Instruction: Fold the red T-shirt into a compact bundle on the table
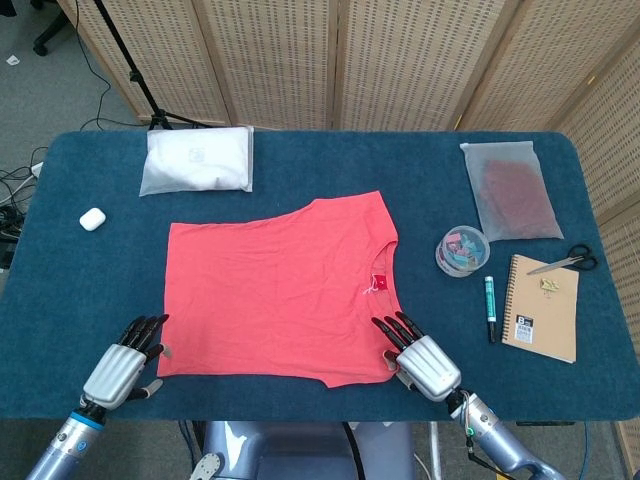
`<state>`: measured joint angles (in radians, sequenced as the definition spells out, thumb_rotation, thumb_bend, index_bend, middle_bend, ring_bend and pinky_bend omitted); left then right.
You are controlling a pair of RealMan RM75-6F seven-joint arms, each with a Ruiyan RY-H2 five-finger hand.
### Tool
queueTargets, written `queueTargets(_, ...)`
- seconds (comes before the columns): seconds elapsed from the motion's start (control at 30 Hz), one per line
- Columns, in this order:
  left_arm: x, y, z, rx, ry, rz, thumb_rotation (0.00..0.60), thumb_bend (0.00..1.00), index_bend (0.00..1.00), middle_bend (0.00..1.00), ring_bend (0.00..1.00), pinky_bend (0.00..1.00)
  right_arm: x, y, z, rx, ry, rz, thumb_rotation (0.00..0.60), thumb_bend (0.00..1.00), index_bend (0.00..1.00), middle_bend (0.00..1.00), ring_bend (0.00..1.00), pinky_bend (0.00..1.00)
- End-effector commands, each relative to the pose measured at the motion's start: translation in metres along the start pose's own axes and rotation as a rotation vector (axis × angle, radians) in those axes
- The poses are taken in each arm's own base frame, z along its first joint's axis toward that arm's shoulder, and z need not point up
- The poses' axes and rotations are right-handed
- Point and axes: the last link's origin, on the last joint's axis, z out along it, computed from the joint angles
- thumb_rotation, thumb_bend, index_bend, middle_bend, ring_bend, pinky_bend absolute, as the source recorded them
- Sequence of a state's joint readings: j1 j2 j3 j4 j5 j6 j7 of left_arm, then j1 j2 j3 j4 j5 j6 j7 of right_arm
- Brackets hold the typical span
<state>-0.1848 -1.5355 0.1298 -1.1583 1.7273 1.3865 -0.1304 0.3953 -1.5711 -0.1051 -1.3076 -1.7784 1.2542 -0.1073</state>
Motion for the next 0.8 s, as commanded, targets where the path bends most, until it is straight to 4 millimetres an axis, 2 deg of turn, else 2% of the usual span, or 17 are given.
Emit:
queueTargets(0.03,-0.0005,0.0002,0.0015,0.001,0.002,-0.006,0.6,0.24,0.45,0.0,0.0,0.0,0.0,0.0001,0.0001,-0.001,0.0,-0.001,0.6,0.47,0.59,0.0,0.0,0.0)
queueTargets(0.37,-0.0047,0.0053,0.0071,-0.01,-0.015,-0.007,0.6,0.27,0.46,0.0,0.0,0.0,0.0002,0.0005,0.0003,-0.003,-0.001,-0.001,0.6,0.47,0.59,0.0,0.0,0.0)
queueTargets(0.57,-0.0083,0.0077,0.0091,-0.007,-0.035,-0.004,0.6,0.32,0.52,0.0,0.0,0.0,0.0008,0.0006,0.0004,-0.003,0.0,0.0,0.6,0.48,0.59,0.0,0.0,0.0)
queueTargets(0.8,-0.0073,0.0063,0.0113,0.001,-0.032,-0.01,0.6,0.45,0.62,0.0,0.0,0.0,0.0012,0.0009,0.0003,-0.003,0.0,0.004,0.6,0.5,0.59,0.0,0.0,0.0)
